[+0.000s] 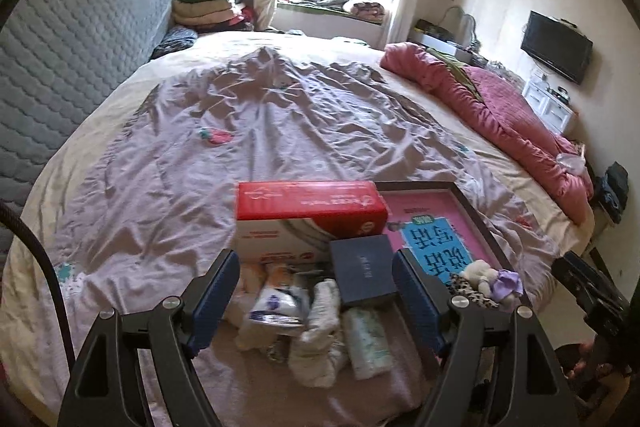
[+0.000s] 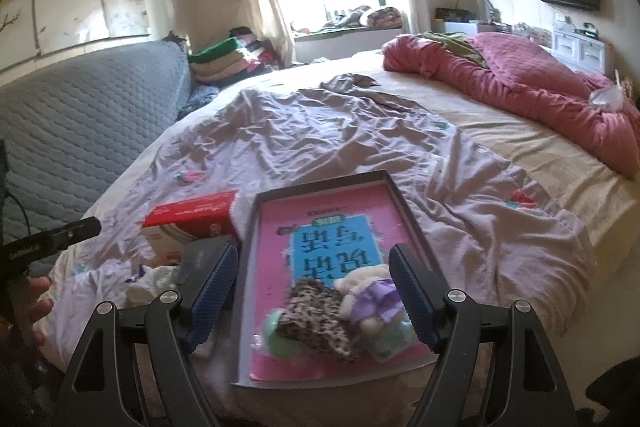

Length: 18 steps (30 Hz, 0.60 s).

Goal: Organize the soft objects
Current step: 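Withdraw both open tools from the tray back toward the pile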

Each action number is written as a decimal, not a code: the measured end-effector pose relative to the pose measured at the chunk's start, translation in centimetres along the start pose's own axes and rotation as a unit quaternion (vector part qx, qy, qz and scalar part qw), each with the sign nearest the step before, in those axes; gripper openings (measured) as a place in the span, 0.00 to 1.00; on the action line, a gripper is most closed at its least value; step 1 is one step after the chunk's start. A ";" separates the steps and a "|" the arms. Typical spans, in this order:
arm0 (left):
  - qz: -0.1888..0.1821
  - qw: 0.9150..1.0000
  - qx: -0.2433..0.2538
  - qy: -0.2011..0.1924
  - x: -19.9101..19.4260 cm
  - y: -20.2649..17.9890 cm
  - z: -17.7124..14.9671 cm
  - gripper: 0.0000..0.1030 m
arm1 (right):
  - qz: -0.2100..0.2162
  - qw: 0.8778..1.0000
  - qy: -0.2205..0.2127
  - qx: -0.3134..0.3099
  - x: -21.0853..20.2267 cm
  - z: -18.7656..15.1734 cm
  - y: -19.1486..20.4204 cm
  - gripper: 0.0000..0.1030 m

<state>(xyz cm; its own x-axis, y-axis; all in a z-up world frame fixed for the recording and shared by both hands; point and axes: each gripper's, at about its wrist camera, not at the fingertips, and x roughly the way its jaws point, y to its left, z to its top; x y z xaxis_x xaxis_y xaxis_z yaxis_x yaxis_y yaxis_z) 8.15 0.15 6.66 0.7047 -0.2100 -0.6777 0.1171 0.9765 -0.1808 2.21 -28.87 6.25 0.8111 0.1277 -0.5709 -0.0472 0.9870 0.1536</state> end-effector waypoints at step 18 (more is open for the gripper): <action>0.032 0.998 -0.046 0.006 -1.0 6.1 0.1 0.76 | 0.067 0.996 0.028 -0.059 1.1 -1.2 7.8 0.77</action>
<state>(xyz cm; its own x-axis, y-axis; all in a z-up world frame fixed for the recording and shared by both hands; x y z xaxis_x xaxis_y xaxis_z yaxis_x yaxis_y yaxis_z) 8.26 6.35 6.30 0.7000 -0.1480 -0.6986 0.0068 0.9796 -0.2007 2.03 -20.91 5.89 0.7593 0.2610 -0.5961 -0.2241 0.9649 0.1370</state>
